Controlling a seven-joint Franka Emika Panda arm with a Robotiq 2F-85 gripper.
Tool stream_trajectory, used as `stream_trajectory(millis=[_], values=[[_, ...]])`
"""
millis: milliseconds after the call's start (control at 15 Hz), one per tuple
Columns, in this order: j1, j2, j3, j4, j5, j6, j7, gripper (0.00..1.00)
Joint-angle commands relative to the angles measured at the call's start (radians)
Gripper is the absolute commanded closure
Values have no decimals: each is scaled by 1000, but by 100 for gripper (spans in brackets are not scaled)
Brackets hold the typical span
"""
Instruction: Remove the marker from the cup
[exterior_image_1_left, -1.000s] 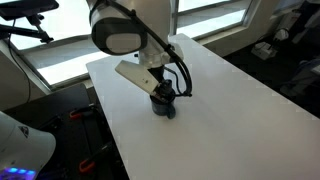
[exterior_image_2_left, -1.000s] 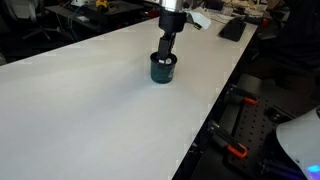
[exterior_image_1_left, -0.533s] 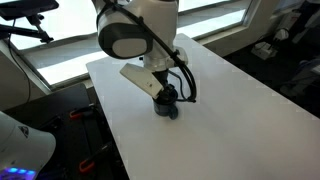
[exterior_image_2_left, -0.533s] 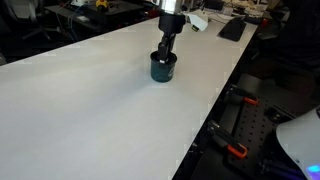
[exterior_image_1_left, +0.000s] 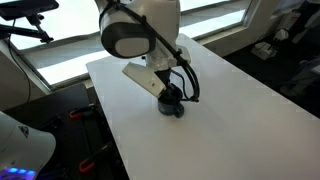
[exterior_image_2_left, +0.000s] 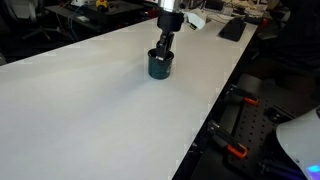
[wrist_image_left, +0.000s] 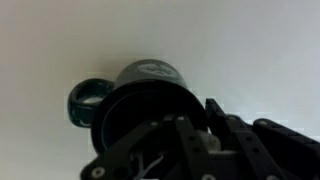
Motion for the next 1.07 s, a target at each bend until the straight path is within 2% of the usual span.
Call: stream_trajectory(millis=[0,67,133,533,667,1000], values=[[-13,-1,33,12,15,8,6,83],[-13,-2,37,12,15,9,3,50],[-12,-3,40,11,13,10,2,49],[-7,-7,61,18,5,14,1,5],[-8,-12,62,25,5,18,5,0],[-1,-17,31,63,-27,6,64,0]])
